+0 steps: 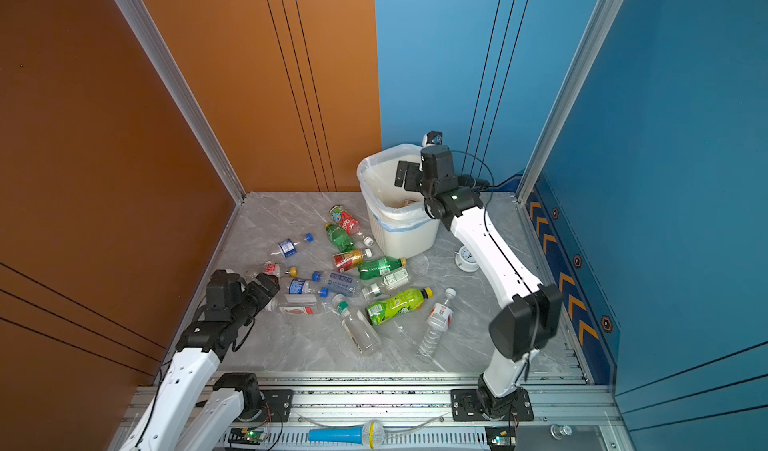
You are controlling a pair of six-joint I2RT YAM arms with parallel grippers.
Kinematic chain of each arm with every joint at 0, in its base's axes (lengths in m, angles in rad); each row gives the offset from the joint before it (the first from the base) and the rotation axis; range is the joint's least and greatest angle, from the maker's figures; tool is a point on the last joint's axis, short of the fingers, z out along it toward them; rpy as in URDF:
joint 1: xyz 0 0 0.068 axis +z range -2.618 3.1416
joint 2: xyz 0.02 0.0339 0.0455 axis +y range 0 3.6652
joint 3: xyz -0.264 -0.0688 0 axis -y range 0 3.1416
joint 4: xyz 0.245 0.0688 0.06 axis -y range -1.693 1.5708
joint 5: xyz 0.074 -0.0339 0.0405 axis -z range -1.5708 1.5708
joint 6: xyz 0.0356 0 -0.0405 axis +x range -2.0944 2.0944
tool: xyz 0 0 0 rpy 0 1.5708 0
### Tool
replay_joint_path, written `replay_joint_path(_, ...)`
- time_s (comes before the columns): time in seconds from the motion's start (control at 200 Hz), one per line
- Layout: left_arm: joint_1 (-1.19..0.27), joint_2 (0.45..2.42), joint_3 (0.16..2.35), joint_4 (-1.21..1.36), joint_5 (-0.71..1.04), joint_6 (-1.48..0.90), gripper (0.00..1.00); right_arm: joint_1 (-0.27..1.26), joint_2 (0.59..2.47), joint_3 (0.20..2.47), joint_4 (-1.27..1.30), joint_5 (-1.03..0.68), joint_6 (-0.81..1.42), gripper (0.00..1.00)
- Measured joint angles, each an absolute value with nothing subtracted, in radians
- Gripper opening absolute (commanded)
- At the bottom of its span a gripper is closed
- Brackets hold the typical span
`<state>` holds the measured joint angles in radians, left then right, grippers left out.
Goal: Put the plastic bottles in the bin
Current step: 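Withdraw the right gripper from the bin while the left gripper grasps a clear white-capped bottle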
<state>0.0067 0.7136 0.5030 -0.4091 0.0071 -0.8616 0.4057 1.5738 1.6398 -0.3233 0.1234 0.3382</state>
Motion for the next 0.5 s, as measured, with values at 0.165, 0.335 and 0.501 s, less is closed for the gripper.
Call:
replay_joint_path(0.165, 0.007, 0.730, 0.498, -0.409, 0.027, -0.884, 0.97, 0.403, 1.230, 1.191, -0.225, 0.147, 0.382, 1.00)
replay_joint_path(0.335, -0.001, 0.754, 0.498, -0.409, 0.046, -0.924, 0.92, 0.373, 1.189, 0.991, -0.255, 0.159, 0.428, 0.99)
replay_joint_path(0.501, -0.055, 0.783, 0.498, -0.409, 0.053, -0.977, 0.89, 0.362, 1.200, 0.984, -0.276, 0.161, 0.446, 1.00)
